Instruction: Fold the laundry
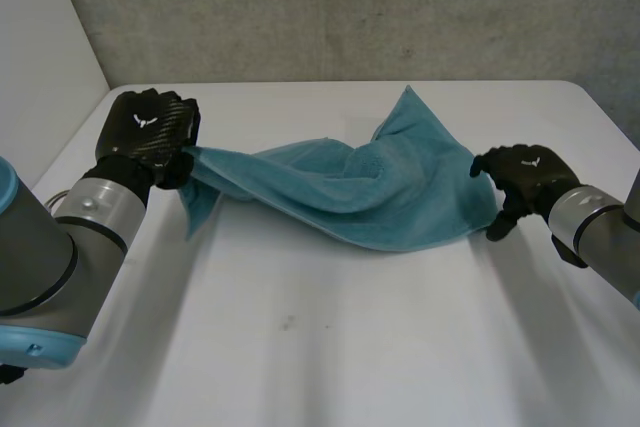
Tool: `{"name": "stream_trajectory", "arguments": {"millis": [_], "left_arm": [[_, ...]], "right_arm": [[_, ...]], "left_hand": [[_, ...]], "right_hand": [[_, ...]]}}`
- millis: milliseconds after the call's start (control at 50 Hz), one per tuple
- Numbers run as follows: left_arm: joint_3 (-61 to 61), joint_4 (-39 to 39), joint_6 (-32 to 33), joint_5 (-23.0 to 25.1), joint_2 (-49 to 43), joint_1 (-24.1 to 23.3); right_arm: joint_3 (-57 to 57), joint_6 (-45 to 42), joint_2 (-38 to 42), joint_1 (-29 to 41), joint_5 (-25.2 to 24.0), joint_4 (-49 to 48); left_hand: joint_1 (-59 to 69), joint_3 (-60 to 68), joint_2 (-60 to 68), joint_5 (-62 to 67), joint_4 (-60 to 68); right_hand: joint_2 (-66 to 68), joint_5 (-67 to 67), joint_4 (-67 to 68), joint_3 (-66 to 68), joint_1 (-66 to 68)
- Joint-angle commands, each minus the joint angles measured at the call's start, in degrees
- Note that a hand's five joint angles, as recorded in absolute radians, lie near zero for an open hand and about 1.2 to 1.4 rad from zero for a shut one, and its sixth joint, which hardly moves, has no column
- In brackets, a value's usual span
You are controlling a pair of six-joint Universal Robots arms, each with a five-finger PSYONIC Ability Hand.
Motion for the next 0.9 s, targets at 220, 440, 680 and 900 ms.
{"name": "stream_trajectory", "arguments": {"millis": [220, 440, 680, 900], "left_arm": [[-0.88, 0.26, 0.12, 0.1, -1.82, 0.61], [-0.88, 0.52, 0.12, 0.1, -2.7, 0.88], [-0.88, 0.52, 0.12, 0.1, -3.67, 0.88], [0.09, 0.26, 0.38, 0.19, -9.55, 1.05]], "right_arm": [[-7.47, -9.01, 13.18, -0.89, -0.45, -1.75], [-10.99, -6.12, 15.47, -0.8, -0.28, -3.16], [-15.12, -2.77, 18.9, -0.54, -0.01, -2.72], [-17.14, 12.16, 14.87, -1.24, -0.19, 0.44]], "left_hand": [[15.7, 11.58, 11.28, 14.27, 11.44], [15.7, 11.58, 11.28, 14.27, 11.44], [15.7, 11.58, 11.28, 14.27, 11.44], [-3.43, -7.55, -7.84, -4.85, -7.69]], "right_hand": [[16.58, 16.38, 15.63, 15.96, 19.42], [19.8, 19.6, 18.85, 19.17, 22.64], [30.01, 29.81, 29.06, 29.38, 32.85], [56.58, 56.38, 55.63, 55.95, 59.42]]}}
